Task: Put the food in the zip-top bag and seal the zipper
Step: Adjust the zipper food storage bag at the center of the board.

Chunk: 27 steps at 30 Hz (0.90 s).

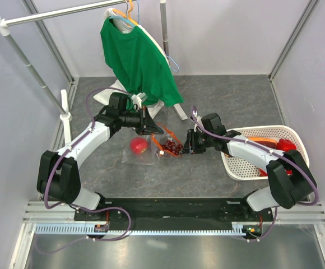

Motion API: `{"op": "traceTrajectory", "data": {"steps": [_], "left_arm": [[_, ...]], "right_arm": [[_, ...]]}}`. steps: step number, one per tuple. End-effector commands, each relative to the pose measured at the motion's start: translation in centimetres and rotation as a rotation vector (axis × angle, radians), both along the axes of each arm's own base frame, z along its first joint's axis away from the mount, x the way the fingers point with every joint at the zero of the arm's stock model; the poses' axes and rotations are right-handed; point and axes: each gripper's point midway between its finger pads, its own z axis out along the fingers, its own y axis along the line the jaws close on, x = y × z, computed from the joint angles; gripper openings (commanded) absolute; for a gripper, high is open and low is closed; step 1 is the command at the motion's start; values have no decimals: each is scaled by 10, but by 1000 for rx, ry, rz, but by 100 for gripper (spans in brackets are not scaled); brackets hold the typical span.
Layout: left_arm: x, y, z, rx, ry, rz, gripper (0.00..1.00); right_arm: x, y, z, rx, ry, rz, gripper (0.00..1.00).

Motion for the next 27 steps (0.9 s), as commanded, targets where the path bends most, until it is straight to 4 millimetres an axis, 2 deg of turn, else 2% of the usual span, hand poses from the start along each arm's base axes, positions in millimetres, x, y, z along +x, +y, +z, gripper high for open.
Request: {"op": "traceTrajectory", "data": {"steps": [1, 12, 16, 23, 27], "left_arm": [[0, 1, 21, -44, -54, -11, 2], [-1, 3, 20, -45, -55, -13, 2], [-2, 4, 19, -45, -55, -11, 2], [-1, 5, 17, -46, -47, -11, 2], [-1, 5, 16, -47, -41, -9, 2]], "right_arm": [[7, 0, 2, 1, -20, -25, 33], [18, 1, -11, -20, 8, -56, 33], [22, -1, -11, -14, 19, -84, 33], [25, 2, -3, 98, 78, -207, 35], [30, 11, 0, 154, 95, -225, 35]]}}
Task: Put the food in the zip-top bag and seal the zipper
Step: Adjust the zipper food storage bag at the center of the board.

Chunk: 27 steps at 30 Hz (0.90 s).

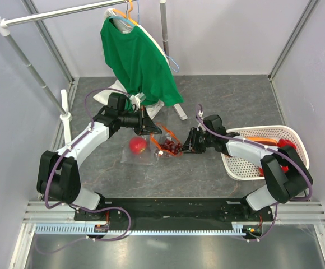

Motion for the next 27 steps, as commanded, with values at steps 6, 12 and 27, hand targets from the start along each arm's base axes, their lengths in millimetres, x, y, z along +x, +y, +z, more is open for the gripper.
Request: {"op": "traceTrajectory", "data": {"steps": [6, 12, 27], "left_arm": [[-4, 0, 18, -49, -41, -23, 2], [-13, 10, 18, 22, -86, -24, 2], [-35, 25, 61, 326, -462, -46, 2]], "right_arm": [[11, 20, 16, 96, -7, -44, 14], [10, 20, 81, 159, -95, 86, 0], [-18, 13, 216, 280, -381, 210, 0]]}}
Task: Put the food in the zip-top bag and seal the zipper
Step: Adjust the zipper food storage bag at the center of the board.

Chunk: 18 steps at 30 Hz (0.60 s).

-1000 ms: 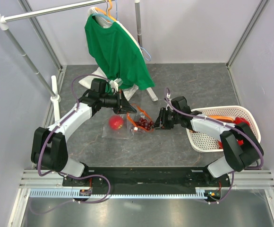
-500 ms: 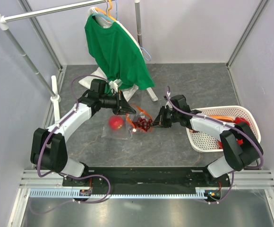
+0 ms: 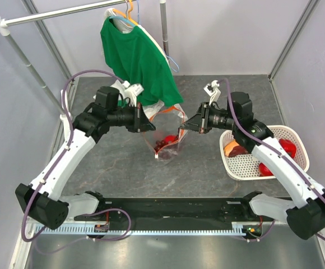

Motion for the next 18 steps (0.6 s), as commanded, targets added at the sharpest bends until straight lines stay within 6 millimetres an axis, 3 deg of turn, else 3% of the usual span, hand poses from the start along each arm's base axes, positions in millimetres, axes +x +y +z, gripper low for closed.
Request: {"op": "traceTrajectory", "data": {"steps": [1, 5, 9, 15, 16, 18], "left_arm": [[-20, -5, -23, 114, 0, -52, 2], [-20, -16, -29, 103, 4, -47, 2], [-22, -29, -42, 100, 33, -51, 2], [14, -28, -40, 102, 9, 128, 2], [22, -26, -39, 109, -4, 163, 2], [27, -28, -38, 106, 2, 176, 2]], "right_arm": [[5, 3, -29, -52, 100, 6, 0], [13, -4, -54, -146, 104, 1, 0], [25, -24, -85, -273, 120, -40, 0], [54, -53, -85, -463, 15, -67, 0], [61, -56, -70, -483, -23, -67, 4], [63, -72, -79, -565, -18, -44, 38]]}}
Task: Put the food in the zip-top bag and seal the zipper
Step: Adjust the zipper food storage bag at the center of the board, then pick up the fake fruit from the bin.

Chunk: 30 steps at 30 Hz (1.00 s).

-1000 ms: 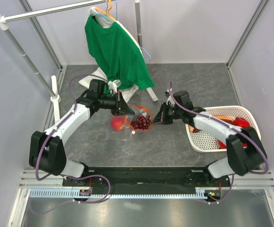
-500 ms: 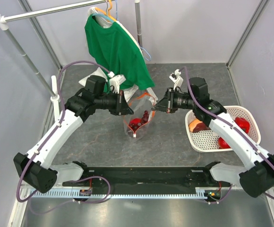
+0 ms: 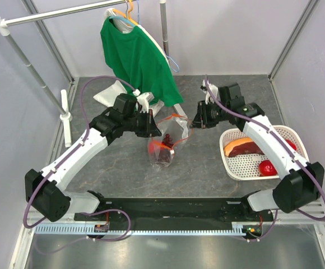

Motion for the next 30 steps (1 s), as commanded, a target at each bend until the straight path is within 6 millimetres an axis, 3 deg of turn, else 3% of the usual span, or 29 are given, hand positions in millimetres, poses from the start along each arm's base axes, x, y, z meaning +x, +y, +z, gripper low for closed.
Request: {"op": "traceTrajectory", "data": {"steps": [1, 3, 4, 7, 10, 11, 13, 14, 18, 21, 27, 30], "left_arm": [[31, -3, 18, -33, -57, 121, 2], [31, -4, 11, -35, -27, 118, 2], [31, -3, 7, -36, -14, 117, 2], [27, -2, 2, -51, 8, 106, 2], [25, -1, 3, -61, -5, 88, 2], [24, -1, 4, -61, -9, 84, 2], [23, -1, 4, -63, -10, 74, 2], [22, -1, 3, -62, -5, 71, 2], [20, -3, 3, -70, 7, 58, 2], [20, -5, 3, -73, 9, 48, 2], [18, -5, 2, -72, 9, 39, 2], [19, -6, 6, -75, -5, 31, 2]], "right_arm": [[19, -36, 26, -185, -160, 43, 69], [20, -58, 26, -304, -196, 68, 84], [23, -64, 36, -331, -228, 77, 90], [22, -104, 41, -461, -242, 57, 98], [17, -159, 34, -579, -187, 10, 98], [11, -190, 27, -611, -122, -37, 98], [2, -228, 13, -665, -72, -34, 98], [-11, -256, 6, -682, -2, -77, 98], [-42, -322, -19, -801, 137, -100, 98], [-66, -346, -34, -834, 238, -74, 98], [-97, -350, -62, -846, 411, -156, 98], [-115, -348, -89, -855, 487, -169, 98]]}}
